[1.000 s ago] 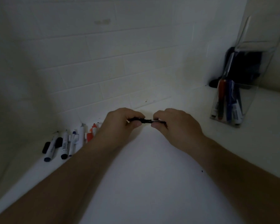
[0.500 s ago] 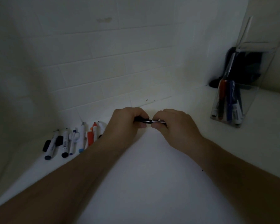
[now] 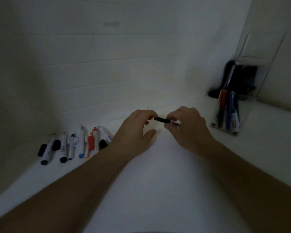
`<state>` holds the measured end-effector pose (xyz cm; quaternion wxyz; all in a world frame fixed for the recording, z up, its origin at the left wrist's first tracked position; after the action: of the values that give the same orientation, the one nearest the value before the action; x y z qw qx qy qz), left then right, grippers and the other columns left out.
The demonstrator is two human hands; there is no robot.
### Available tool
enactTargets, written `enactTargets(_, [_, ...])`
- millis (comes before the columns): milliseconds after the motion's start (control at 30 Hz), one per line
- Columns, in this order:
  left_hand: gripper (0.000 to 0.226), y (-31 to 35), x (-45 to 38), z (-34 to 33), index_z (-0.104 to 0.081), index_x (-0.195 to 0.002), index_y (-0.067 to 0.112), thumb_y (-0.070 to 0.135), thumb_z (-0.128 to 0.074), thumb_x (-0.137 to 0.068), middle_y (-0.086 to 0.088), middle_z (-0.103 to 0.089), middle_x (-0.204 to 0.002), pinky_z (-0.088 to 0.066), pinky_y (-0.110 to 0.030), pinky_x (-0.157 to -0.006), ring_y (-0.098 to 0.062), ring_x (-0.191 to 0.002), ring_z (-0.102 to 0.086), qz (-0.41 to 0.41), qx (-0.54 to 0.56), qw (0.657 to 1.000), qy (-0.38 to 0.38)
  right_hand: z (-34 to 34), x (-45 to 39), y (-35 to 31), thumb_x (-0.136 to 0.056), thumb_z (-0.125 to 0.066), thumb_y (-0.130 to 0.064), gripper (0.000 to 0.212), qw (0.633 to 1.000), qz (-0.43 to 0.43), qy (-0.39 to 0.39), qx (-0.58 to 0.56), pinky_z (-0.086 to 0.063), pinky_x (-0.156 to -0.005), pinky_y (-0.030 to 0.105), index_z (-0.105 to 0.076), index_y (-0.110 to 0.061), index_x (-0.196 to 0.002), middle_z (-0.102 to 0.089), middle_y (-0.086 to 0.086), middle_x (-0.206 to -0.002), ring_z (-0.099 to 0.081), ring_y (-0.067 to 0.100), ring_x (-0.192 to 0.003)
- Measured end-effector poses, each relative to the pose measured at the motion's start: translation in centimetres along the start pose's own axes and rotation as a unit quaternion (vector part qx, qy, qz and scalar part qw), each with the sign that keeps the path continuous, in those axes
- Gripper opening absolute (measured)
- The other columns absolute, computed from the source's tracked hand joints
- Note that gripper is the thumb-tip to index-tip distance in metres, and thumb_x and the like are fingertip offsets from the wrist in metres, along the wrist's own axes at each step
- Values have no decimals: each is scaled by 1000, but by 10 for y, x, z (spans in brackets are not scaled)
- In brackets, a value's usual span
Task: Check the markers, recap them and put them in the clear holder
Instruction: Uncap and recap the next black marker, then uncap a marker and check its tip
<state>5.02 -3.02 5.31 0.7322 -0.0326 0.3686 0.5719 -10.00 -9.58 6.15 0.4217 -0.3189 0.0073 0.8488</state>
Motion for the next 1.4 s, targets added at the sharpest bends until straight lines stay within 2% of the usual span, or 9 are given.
enactTargets(167, [47, 29, 9, -14, -49, -132, 28, 17, -62, -88, 7, -53, -123, -41, -23, -91, -7, -108, -50, -92, 1, 996, -6, 73, -8, 9, -86, -73, -31, 13, 991, -4, 129, -21, -46, -84, 40, -70, -28, -98, -62, -7, -94, -57, 23, -91])
enactTargets(300, [36, 64, 23, -31, -62, -126, 25, 12, -57, -92, -1, -58, -120, -45, -28, -83, -17, -103, -53, -213, -35, 976, -31, 148, -2, 22, -87, -74, -14, 18, 975, 9, 219, -22, -34, -85, 8, -69, -12, -104, -54, -4, -99, -48, 8, -89])
enactTargets(367, [31, 72, 26, -33, -66, -120, 23, 12, -56, -93, -1, -61, -115, -46, -30, -78, -17, -96, -56, -251, -39, 967, -32, 179, -4, 39, -88, -72, -15, 18, 970, -5, 243, 16, -33, -81, 10, -68, -8, -105, -60, 4, -100, -49, 10, -89])
enactTargets(500, [29, 66, 25, -32, -66, -117, 26, 16, -57, -92, 3, -61, -106, -47, -29, -74, -16, -90, -56, -237, -45, 970, -38, 186, -9, 85, -86, -70, -25, 25, 975, -62, 187, 103, -45, -77, 29, -65, -16, -108, -69, 12, -92, -62, 33, -83])
enactTargets(633, [30, 61, 28, -30, -60, -119, 38, 35, -57, -90, 12, -56, -94, -46, -23, -58, -11, -69, -59, -188, -66, 979, -50, 157, 2, 119, -89, -66, -31, 54, 972, -143, 99, 160, -58, -77, 50, -38, -35, -135, -69, 17, -99, -63, 40, -87])
enactTargets(800, [29, 61, 31, -26, -57, -118, 43, 41, -56, -90, 15, -64, -92, -47, -22, -62, -9, -72, -64, -184, -70, 980, -36, 139, 7, 132, -103, -42, -35, 37, 965, -154, 67, 202, -52, -63, 38, -39, -37, -140, -62, 19, -90, -55, 31, -66])
enactTargets(967, [29, 61, 31, -26, -57, -119, 43, 41, -54, -90, 14, -65, -89, -50, -26, -61, -11, -68, -64, -192, -60, 979, -35, 125, 12, 133, -99, -40, -16, 51, 962, -158, 6, 223, -47, -79, 42, -38, -29, -149, -64, 13, -112, -49, 33, -100])
enactTargets(1167, [30, 59, 32, -20, -59, -119, 39, 38, -54, -90, 13, -59, -81, -43, -21, -58, -10, -61, -60, -208, -61, 976, -33, 125, 17, 76, -87, -50, -5, 48, 971, -60, 159, 168, -50, -87, 46, -57, -13, -134, -56, 12, -117, -49, 32, -103])
enactTargets(1400, [28, -19, 6, 85, -66, -115, 29, 26, -61, -88, 10, -62, -86, -45, -28, -78, 0, -72, -43, -29, -41, 987, 155, 8, 15, -28, -87, -59, -8, 45, 997, 45, -23, -61, -40, -85, 20, -59, -29, -127, -49, -11, -109, -47, -5, -85])
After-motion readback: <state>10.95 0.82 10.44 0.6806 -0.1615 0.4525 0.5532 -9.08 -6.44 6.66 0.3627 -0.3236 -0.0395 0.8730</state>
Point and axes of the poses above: each hand's wrist, its own x-axis away from the middle knuckle, its own z-axis out of the back of the hand, y = z × x, the point moved 8 cm from there along -x, towards the middle knuckle
